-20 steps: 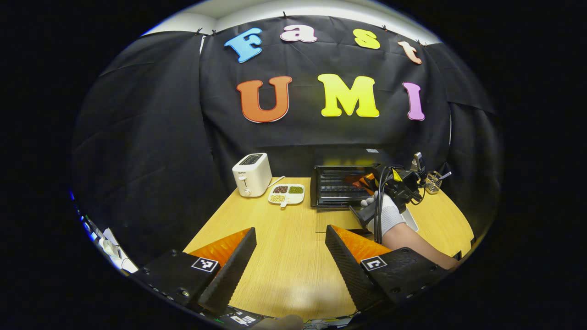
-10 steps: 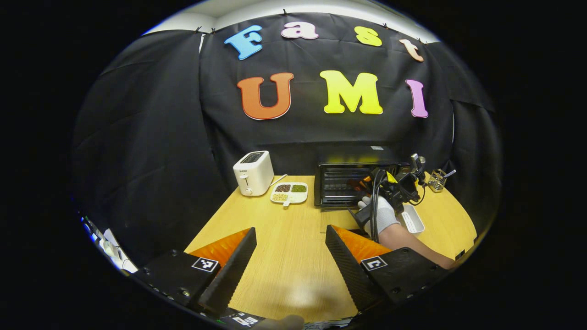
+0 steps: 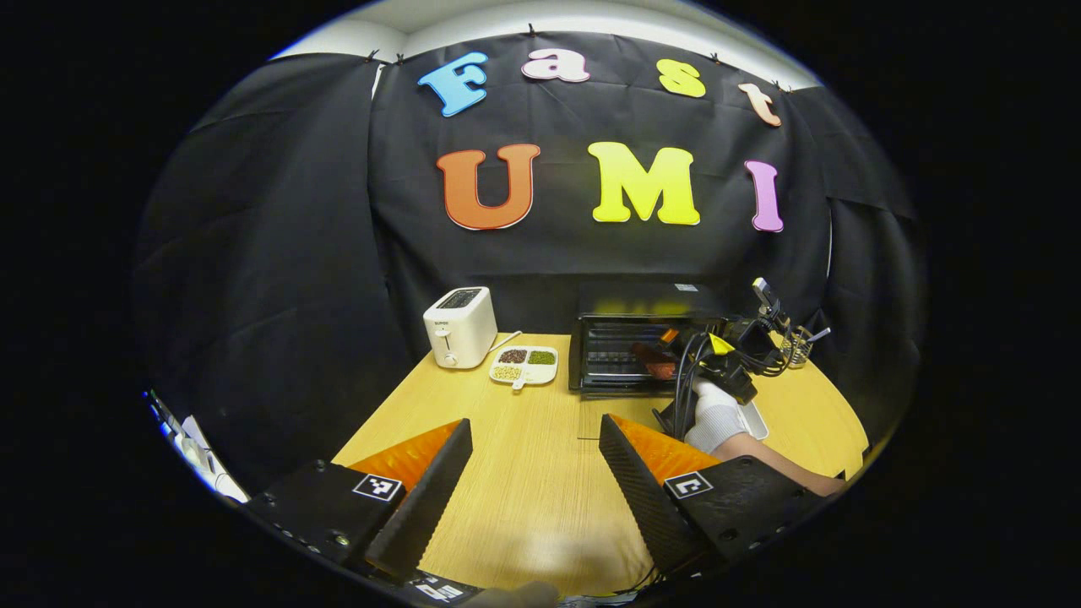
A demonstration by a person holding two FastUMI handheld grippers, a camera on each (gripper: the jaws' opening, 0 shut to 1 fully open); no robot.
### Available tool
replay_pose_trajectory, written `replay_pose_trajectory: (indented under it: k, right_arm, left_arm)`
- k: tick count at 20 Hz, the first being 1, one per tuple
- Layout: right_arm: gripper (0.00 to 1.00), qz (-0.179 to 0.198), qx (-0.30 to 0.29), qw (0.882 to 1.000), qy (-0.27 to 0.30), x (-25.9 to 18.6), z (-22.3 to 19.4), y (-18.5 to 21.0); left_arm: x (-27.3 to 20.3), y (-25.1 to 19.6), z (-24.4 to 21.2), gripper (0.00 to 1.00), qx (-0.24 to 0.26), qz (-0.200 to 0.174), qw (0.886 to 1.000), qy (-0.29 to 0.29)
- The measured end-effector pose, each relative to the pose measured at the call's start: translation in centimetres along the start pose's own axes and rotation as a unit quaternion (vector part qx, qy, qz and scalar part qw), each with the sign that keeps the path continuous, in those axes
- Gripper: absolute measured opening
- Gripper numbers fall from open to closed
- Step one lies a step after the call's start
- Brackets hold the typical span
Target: Open the electric oven with the left hand, put the food in, and close the electric oven.
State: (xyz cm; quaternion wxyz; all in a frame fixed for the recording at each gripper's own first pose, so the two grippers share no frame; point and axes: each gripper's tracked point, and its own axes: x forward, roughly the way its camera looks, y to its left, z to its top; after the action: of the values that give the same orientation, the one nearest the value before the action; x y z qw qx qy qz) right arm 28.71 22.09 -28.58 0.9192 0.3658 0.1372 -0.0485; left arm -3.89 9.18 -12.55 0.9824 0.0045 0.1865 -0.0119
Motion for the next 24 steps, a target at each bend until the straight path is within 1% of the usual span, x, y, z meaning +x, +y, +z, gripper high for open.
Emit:
replay_pose_trajectory:
  k: [4, 7, 9, 10, 12, 13, 14, 15, 17, 18, 20, 21, 22, 23, 24]
  right_arm:
    - [1.0, 0.01, -0.062, 0.998, 0.011, -5.4, 1.2, -0.5]
    - [1.0, 0.032, -0.13, 0.991, 0.018, -11.5, 3.3, -0.9]
    - [1.0, 0.03, -0.194, 0.98, 0.016, -15.9, 5.6, -2.5]
    - [1.0, 0.034, -0.232, 0.972, 0.009, -18.6, 6.9, -3.3]
    - [1.0, 0.029, -0.302, 0.953, -0.009, -23.4, 10.1, -5.3]
    - [1.0, 0.027, -0.322, 0.946, -0.016, -25.7, 11.7, -6.2]
    - [0.95, 0.031, -0.333, 0.942, -0.023, -27.9, 13.1, -6.9]
    - [1.0, 0.031, -0.342, 0.939, -0.029, -29.9, 14.4, -7.8]
    - [1.0, 0.021, -0.366, 0.93, -0.034, -33.2, 16.8, -10.7]
    - [1.0, 0.016, -0.372, 0.928, -0.032, -34.5, 17.8, -12.2]
    - [1.0, 0.019, -0.373, 0.927, -0.008, -35.8, 18.7, -14.8]
    - [1.0, 0.029, -0.366, 0.93, -0.005, -36.6, 19.3, -15.7]
    - [0.96, 0.036, -0.361, 0.932, 0.0, -37.4, 19.8, -16.5]
    - [1.0, 0.037, -0.361, 0.932, 0.006, -37.9, 20.2, -17.7]
    - [1.0, 0.03, -0.361, 0.932, 0.011, -37.7, 21.1, -18.9]
  left_arm:
    - [-1.0, -1.0, 0.9, 0.97, 0.013, -0.011, 1.0, -0.02]
    - [-1.7, -2.1, 1.6, 0.97, 0.019, -0.029, 0.999, -0.04]
    - [-2.0, -3.2, 1.7, 0.97, 0.018, -0.047, 0.997, -0.057]
    - [-2.0, -3.8, 1.7, 0.97, 0.018, -0.053, 0.996, -0.064]
    - [-1.5, -4.8, 0.9, 0.97, 0.022, -0.057, 0.996, -0.065]
    - [-1.1, -5.4, 0.3, 0.97, 0.021, -0.056, 0.996, -0.063]
    - [-0.7, -6.5, -0.8, 0.97, 0.016, -0.06, 0.997, -0.054]
    - [-0.2, -7.5, -1.7, 0.96, 0.011, -0.061, 0.997, -0.046]
    - [0.9, -9.2, -4.0, 0.97, 0.008, -0.052, 0.999, -0.016]
    - [1.5, -9.9, -5.1, 0.97, 0.008, -0.045, 0.999, -0.005]
    - [2.0, -11.2, -7.3, 0.97, -0.009, -0.031, 0.999, 0.024]
    - [2.2, -12.1, -7.9, 0.97, -0.013, -0.029, 0.999, 0.028]
    - [2.5, -12.7, -8.5, 0.97, -0.007, -0.021, 0.999, 0.033]
    - [2.9, -13.3, -9.1, 0.97, 0.0, -0.017, 0.999, 0.038]
    - [3.4, -14.0, -9.5, 0.97, 0.007, -0.018, 0.999, 0.038]
